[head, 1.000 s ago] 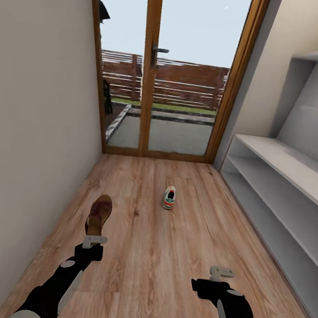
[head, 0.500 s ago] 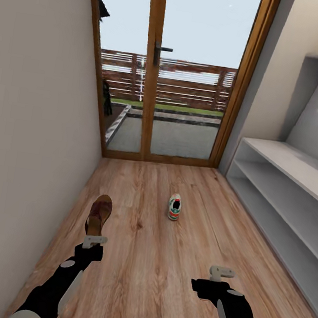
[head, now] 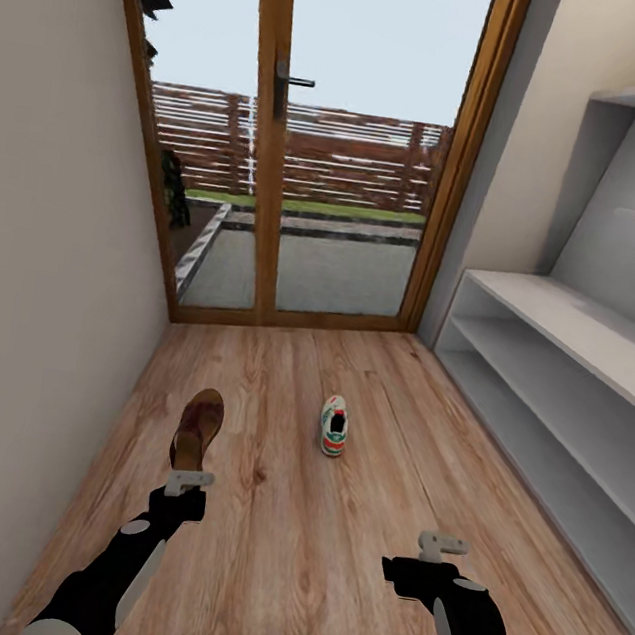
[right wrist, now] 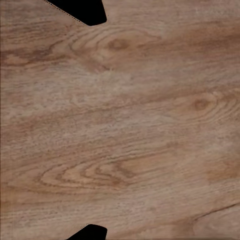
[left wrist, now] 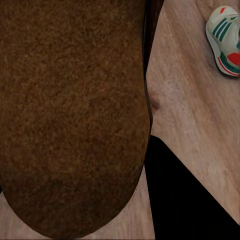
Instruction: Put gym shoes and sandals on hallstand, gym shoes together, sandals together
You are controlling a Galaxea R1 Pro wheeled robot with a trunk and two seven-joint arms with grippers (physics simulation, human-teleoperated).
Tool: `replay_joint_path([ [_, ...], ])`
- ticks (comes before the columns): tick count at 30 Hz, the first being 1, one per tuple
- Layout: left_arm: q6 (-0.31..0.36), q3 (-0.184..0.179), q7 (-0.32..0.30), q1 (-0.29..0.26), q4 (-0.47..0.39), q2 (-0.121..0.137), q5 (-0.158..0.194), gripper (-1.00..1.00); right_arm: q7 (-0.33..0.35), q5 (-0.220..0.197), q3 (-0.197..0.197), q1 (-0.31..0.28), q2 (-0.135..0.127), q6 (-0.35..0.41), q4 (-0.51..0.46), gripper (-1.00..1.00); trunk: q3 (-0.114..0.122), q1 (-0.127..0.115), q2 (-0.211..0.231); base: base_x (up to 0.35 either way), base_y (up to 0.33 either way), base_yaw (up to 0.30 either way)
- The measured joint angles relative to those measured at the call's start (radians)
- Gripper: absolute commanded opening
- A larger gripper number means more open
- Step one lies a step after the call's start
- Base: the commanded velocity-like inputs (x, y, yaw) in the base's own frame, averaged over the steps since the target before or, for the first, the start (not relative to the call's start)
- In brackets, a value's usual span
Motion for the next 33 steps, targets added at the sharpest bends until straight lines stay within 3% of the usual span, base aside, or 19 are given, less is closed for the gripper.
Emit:
replay_joint_path([
  [33,0.0,0.0,0.0,0.0,0.0,0.0,0.0,-1.0,-0.001,-0.002,0.0,0.0,0.0,0.0,0.001,1.0,-0.003,0.0,0.0,0.343,0.018,-0.021],
])
